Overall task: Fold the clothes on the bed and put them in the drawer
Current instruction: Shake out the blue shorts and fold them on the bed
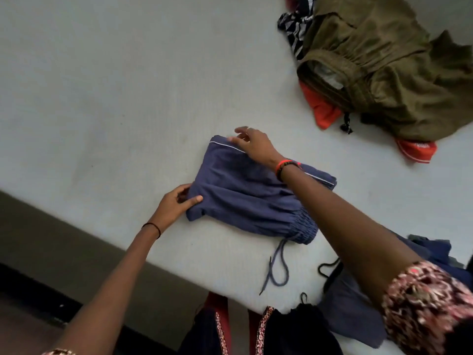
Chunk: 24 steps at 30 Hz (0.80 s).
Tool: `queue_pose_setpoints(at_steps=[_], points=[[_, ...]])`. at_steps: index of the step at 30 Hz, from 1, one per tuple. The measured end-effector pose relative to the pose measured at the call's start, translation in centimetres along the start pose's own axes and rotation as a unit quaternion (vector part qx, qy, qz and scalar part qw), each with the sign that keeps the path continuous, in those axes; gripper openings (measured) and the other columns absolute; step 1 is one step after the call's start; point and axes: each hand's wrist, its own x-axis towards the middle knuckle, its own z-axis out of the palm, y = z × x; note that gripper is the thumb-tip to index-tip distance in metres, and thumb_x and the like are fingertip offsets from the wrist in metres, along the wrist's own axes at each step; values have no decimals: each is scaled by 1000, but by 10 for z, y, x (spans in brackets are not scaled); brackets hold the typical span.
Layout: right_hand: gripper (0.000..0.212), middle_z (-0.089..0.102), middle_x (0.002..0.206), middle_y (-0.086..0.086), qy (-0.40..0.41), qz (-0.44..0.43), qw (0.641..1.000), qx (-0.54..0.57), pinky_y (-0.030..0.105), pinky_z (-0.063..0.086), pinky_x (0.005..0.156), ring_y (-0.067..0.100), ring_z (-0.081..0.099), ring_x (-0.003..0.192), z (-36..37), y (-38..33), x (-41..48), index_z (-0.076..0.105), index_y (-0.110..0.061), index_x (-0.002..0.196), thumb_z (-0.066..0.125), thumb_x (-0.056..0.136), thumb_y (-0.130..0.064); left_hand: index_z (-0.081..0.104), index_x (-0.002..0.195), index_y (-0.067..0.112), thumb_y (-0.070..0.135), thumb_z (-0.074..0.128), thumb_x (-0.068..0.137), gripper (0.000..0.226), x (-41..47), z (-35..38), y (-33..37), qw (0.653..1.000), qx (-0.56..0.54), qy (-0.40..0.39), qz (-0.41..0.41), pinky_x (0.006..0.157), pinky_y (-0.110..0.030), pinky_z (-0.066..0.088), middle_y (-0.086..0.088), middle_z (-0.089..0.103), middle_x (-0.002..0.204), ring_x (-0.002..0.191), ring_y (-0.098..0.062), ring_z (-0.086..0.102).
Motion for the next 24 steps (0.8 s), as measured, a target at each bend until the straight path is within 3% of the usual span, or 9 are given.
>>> queue_pose_setpoints(at_steps=[2, 5, 9, 11, 15, 18, 20, 22, 24], points=[[46, 64, 111, 6, -73, 3, 997, -18, 17, 37, 79, 14, 56, 99, 10, -16, 23, 60, -8, 122, 64, 87, -38, 57, 116, 19, 12, 71, 82, 38, -1, -3, -4, 1000, -6, -6, 3, 76, -7, 49, 10, 63, 104, 95, -2, 60], [34, 64, 111, 12, -96, -26, 989, -108, 17, 32, 70, 20, 56, 99, 20, -22, 43, 65, -5, 110, 71, 83, -26, 59, 117, 18, 13, 72, 81, 39, -2, -3, -8, 1000, 2, -11, 15, 79, -9, 51, 12, 64, 103, 95, 2, 60], [21, 66, 101, 14, 31, -22, 999, -9, 18, 33, 68, 19, 56, 89, 15, -15, 51, 67, -2, 97, 69, 82, -17, 65, 109, 13, 10, 68, 84, 25, -4, -2, -20, 998, -23, 50, 31, 73, -10, 51, 14, 67, 93, 80, 8, 63], [17, 68, 96, 9, 75, -4, 997, 24, 14, 34, 65, 17, 56, 86, 14, -9, 51, 67, -6, 95, 67, 84, -19, 65, 109, 12, 6, 63, 88, 22, -5, -1, -31, 997, -42, 67, 21, 73, -10, 50, 17, 68, 88, 81, 2, 64], [26, 62, 105, 7, 97, -6, 995, -25, 25, 41, 83, 23, 56, 104, 31, -11, 51, 62, -11, 110, 62, 88, -25, 64, 109, 12, 8, 58, 92, 19, -11, -1, -41, 997, -39, 68, 4, 73, -7, 48, -3, 68, 97, 91, -13, 63], [51, 45, 136, 12, 207, -10, 976, -66, 34, 31, 106, 26, 40, 127, 43, -15, 36, 43, -11, 138, 54, 94, -33, 66, 102, 20, 32, 49, 96, 22, -13, -6, -32, 995, -54, 79, -2, 77, -11, 48, 4, 68, 97, 90, -6, 62], [56, 36, 147, 15, 259, -28, 963, -73, 40, 24, 114, 27, 31, 137, 53, -13, 16, 34, -8, 144, 49, 96, -33, 65, 107, 26, 42, 47, 94, 28, -11, -12, -24, 993, -82, 89, -5, 85, -19, 48, 6, 67, 104, 96, -6, 62], [54, 32, 150, 14, 259, -56, 959, -102, 45, 19, 117, 26, 27, 140, 73, -4, -11, 31, -7, 145, 45, 98, -30, 59, 114, 31, 38, 56, 90, 25, -7, -16, -19, 996, -54, 64, 10, 88, -20, 47, 7, 64, 110, 102, -5, 60], [50, 31, 152, 13, 228, -76, 960, -146, 47, 16, 118, 25, 25, 142, 93, 13, -38, 32, -8, 145, 41, 99, -26, 52, 120, 38, 26, 65, 86, 38, -7, -15, -16, 999, -30, -8, 20, 86, -17, 49, 9, 61, 113, 104, -3, 59]])
